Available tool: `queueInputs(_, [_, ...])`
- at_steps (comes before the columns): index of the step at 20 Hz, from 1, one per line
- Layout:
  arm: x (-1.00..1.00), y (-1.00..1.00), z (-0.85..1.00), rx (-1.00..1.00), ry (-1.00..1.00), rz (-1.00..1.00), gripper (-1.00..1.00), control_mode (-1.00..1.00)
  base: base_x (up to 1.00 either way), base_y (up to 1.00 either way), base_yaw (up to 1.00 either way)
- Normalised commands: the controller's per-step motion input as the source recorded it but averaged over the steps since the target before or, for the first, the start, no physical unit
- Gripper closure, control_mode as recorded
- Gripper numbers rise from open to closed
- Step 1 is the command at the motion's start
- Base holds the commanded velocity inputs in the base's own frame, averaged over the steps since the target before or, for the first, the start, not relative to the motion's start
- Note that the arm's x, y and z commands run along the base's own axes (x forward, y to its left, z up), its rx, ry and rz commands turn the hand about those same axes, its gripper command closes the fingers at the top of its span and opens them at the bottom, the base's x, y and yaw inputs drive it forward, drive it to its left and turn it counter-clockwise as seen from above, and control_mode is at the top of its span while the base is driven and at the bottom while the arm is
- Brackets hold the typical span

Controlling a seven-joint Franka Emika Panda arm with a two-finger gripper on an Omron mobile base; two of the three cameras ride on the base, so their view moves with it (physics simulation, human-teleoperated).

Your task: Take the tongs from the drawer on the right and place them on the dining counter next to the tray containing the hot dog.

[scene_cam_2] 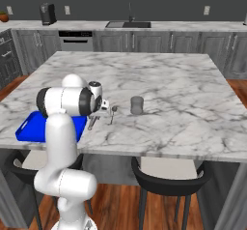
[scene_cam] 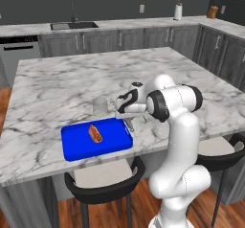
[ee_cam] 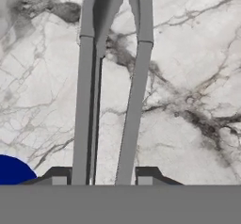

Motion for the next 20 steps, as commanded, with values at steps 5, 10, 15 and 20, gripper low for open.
queueInputs(5, [0.0, -0.16, -0.5, 0.0, 0.02, 0.1, -1.0, -1.0, 0.0, 0.0, 0.0])
queueInputs(10, [0.0, -0.26, -0.45, 0.0, 0.0, 0.1, -1.0, -1.0, 0.0, 0.0, 0.0])
queueInputs(15, [-0.01, -0.02, -0.27, 0.0, -0.01, 0.04, -1.0, -1.0, 0.0, 0.0, 0.0])
queueInputs(20, [-0.27, 0.02, 0.02, 0.0, -0.05, -0.03, -1.0, -1.0, 0.0, 0.0, 0.0])
